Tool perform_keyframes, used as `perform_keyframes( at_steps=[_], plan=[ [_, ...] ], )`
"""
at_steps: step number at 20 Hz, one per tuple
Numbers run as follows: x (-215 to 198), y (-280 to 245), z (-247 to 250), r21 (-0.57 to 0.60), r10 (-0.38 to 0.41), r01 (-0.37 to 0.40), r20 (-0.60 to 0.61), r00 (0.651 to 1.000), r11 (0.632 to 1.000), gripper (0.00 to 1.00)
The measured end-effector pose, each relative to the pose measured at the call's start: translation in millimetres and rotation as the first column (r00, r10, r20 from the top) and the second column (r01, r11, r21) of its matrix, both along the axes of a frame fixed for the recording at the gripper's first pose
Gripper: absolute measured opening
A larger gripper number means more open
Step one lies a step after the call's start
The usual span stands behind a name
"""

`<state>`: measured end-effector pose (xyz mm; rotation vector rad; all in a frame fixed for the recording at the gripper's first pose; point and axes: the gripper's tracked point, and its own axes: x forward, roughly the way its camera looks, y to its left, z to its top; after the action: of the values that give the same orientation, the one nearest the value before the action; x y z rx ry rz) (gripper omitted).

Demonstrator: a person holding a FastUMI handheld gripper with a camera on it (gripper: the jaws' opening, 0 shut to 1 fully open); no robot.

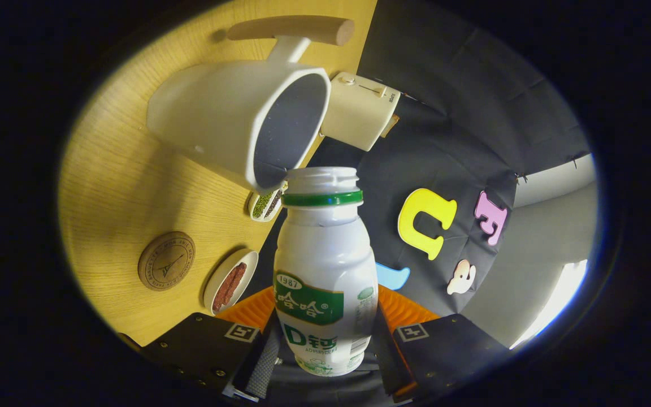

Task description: Take the bottle from table, then pour the juice into the cup, finally place the bottle on the coaster

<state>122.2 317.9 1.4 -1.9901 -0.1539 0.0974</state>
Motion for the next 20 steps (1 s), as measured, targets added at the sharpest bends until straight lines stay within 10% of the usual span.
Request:
perform_keyframes(
  at_steps=[11, 20],
  plan=[
    [-5.3, 3.3, -19.6, 0.174, 0.013, 0.001, -0.077, 0.997, 0.985, 0.74],
    [-5.5, -2.6, -23.6, 0.465, 0.035, 0.051, -0.174, 0.984, 0.884, 0.73]
  ],
)
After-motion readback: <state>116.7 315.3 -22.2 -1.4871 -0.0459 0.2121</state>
